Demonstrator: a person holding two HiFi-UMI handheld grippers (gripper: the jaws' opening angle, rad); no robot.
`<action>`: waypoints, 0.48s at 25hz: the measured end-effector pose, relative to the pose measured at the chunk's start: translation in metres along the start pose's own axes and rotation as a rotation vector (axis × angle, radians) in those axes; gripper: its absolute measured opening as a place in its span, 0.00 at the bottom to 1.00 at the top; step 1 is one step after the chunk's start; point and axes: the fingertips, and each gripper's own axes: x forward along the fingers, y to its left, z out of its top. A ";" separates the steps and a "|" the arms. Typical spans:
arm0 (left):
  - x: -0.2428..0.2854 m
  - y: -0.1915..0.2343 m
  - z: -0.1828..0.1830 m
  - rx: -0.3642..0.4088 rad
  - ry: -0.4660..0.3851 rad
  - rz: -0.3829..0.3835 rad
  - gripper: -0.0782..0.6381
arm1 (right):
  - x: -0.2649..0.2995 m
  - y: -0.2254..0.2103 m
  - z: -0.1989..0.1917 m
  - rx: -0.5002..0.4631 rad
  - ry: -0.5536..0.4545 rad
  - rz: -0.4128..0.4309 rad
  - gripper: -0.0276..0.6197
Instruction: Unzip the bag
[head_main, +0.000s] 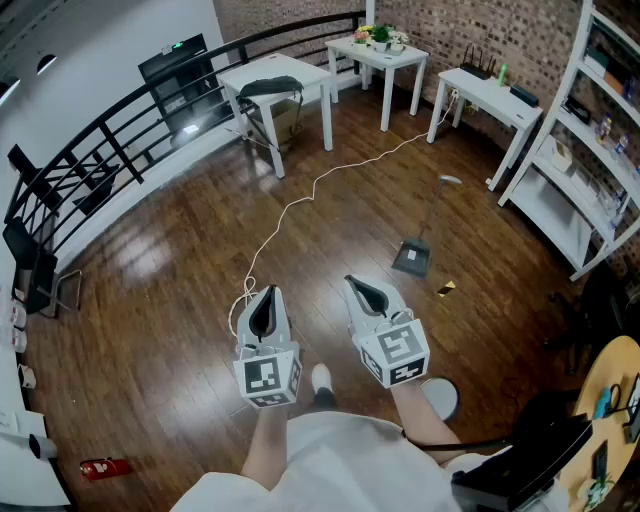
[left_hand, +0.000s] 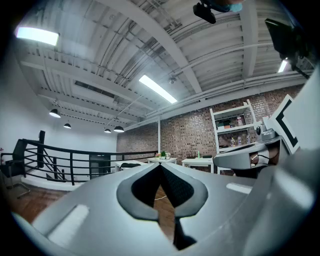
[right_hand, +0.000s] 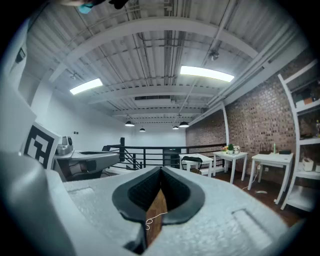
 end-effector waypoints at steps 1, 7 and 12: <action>0.014 0.013 0.005 0.002 -0.007 -0.001 0.13 | 0.020 0.002 0.006 -0.006 -0.004 0.011 0.02; 0.090 0.082 0.017 0.019 -0.038 -0.014 0.13 | 0.124 0.012 0.033 -0.059 -0.032 0.070 0.02; 0.139 0.112 0.005 -0.011 -0.020 -0.021 0.13 | 0.180 -0.003 0.034 -0.069 -0.020 0.074 0.02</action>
